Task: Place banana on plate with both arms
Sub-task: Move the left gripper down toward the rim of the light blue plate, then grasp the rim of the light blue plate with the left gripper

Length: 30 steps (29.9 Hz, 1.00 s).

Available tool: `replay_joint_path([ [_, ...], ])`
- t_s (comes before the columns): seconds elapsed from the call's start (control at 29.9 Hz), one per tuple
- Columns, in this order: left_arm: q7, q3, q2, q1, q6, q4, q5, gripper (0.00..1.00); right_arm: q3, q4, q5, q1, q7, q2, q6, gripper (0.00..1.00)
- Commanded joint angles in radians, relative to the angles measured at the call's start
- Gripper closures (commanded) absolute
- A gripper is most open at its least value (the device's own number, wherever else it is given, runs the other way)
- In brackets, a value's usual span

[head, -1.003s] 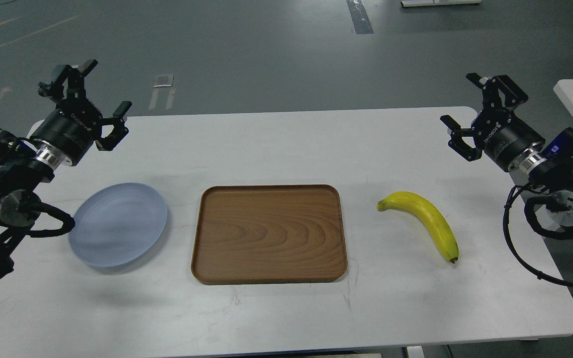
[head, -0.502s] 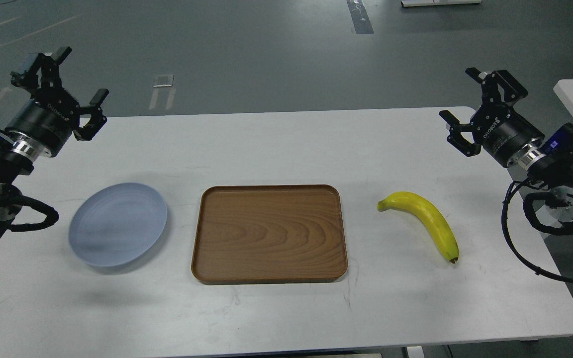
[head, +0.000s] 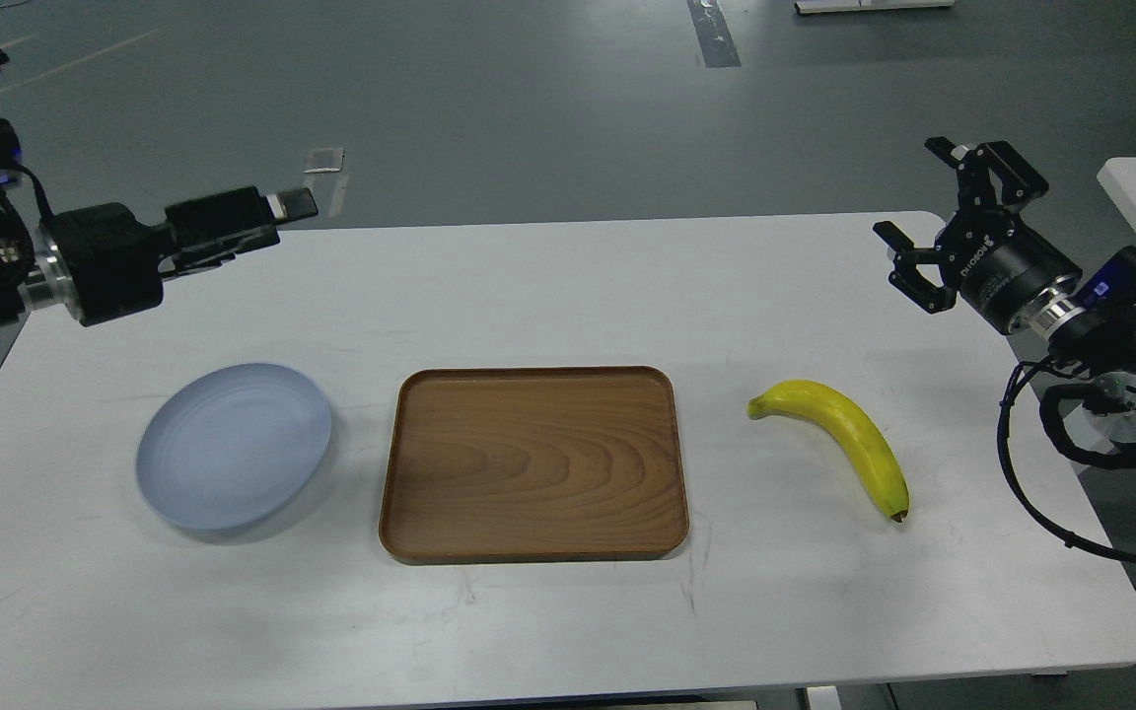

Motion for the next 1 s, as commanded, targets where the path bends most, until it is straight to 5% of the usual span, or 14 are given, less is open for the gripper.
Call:
replay_joint_path([
  [0.0,0.0,0.039,0.006,0.016,0.0,0.024,0.265,0.0,0.0,0.0,0.0,-0.004,0.0,0.001,0.0,0.0],
  [0.33,0.0,0.301,-0.016,0.043,0.213,0.281,0.228,0.0,0.004,0.003,0.0,-0.002,0.0,-0.01,0.0,0.0],
  [0.74,0.0,0.358,-0.063,0.088,0.247,0.45,0.197,0.05,0.006,0.002,0.0,-0.005,0.0,-0.01,0.0,0.0],
  [0.97,0.0,0.358,-0.065,0.114,0.247,0.45,0.191,0.3,0.006,0.002,0.0,-0.005,0.0,-0.004,0.0,0.0],
])
